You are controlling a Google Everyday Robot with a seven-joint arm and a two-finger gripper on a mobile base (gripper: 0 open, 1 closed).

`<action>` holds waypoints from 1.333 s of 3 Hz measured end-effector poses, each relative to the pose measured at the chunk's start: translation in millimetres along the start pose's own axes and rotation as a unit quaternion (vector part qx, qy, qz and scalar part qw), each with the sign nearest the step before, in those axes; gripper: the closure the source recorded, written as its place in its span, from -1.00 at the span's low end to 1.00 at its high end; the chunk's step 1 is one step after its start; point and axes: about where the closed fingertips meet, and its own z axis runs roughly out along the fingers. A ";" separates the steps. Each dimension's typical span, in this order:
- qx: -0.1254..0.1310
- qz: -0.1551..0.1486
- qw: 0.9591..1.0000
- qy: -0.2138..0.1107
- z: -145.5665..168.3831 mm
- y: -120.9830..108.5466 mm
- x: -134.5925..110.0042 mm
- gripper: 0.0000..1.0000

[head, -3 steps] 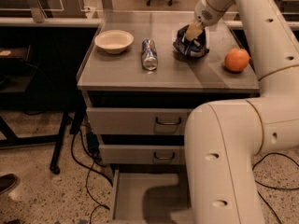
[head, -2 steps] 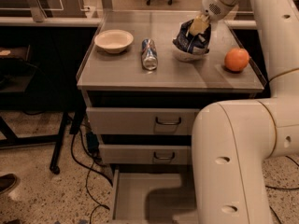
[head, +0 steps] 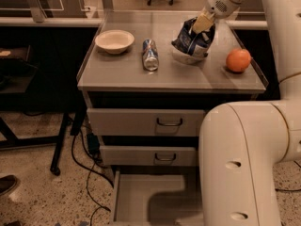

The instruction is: Place blue chip bag into bottom drawer

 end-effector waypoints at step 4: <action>-0.013 0.035 0.999 0.018 -57.1 24.3 30.6 1.00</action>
Offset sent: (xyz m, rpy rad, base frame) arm -0.1142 -0.0480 0.0221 -0.0059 0.0724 -0.0768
